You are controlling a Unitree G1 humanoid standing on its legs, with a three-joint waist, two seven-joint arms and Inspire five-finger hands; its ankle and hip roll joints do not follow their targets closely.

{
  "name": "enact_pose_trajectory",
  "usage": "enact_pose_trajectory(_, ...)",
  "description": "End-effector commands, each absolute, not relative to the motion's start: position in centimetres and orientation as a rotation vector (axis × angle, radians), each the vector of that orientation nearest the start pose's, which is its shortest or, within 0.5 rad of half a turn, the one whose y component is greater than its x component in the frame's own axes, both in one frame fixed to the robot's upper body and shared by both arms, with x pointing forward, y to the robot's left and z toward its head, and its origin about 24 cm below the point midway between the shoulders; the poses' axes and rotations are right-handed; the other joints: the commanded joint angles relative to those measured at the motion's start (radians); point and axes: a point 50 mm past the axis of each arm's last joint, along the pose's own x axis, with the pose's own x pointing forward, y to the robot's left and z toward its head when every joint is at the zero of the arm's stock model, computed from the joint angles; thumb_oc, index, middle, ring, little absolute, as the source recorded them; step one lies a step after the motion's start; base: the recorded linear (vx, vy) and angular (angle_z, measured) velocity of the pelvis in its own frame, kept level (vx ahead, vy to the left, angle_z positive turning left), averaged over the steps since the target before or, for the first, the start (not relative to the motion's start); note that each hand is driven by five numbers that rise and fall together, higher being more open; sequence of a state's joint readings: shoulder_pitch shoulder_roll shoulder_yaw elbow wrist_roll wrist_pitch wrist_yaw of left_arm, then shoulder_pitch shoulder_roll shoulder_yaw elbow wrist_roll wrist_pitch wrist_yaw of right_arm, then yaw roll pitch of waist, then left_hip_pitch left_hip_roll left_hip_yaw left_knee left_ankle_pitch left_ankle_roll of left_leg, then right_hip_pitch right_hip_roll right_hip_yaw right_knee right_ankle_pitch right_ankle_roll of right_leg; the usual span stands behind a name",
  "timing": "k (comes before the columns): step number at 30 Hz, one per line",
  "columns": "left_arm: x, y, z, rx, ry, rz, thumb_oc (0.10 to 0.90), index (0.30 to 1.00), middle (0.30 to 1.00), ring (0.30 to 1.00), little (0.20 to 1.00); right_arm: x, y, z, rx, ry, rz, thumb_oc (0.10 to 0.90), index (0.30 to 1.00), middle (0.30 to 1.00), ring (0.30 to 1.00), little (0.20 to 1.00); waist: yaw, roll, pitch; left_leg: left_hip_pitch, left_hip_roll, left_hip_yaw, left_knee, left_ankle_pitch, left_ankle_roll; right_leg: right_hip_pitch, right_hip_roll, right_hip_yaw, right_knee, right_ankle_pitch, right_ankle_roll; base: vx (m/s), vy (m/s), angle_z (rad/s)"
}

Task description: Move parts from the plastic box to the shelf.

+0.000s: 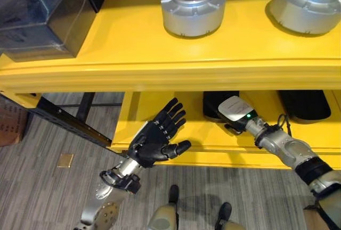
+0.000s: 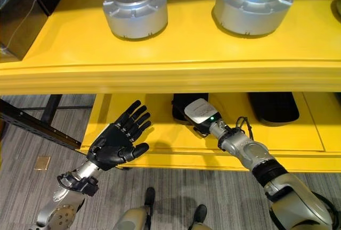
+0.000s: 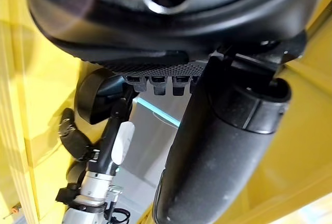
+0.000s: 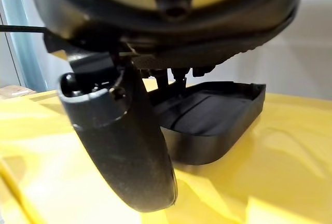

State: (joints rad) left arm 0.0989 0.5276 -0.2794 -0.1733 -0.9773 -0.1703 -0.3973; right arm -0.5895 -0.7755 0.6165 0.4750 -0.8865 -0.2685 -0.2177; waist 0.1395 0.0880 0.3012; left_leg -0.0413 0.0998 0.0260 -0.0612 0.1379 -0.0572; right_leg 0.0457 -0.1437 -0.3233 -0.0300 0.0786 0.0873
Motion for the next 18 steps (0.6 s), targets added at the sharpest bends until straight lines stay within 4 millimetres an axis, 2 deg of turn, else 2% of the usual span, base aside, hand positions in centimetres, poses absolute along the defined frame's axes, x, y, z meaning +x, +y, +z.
enact_pose_trajectory(1,21.2,15.4,11.5,-0.521,-0.335,-0.733,0.900,1.000,1.000,1.000,1.000,34.2,-19.6,13.3,-1.840,-0.577,0.249,0.900,1.000,1.000,1.000,1.000,0.002,-0.038,-0.083,0.007,0.029,-0.003,0.016,-0.009,-0.011,-0.035,-0.035,0.090,0.110,-0.060,-0.012,0.00,-0.007,-0.03)
enact_pose_trajectory(18,21.1,15.7,11.6,-0.531,-0.340,-0.726,0.900,1.000,1.000,1.000,1.000,34.7,-21.8,13.1,-1.942,-0.472,0.148,0.900,1.000,1.000,1.000,1.000,-0.005,-0.030,-0.087,0.019,0.030,0.004,0.008,-0.011,-0.013,-0.028,-0.037,0.093,0.104,-0.061,-0.010,0.00,0.004,-0.02)
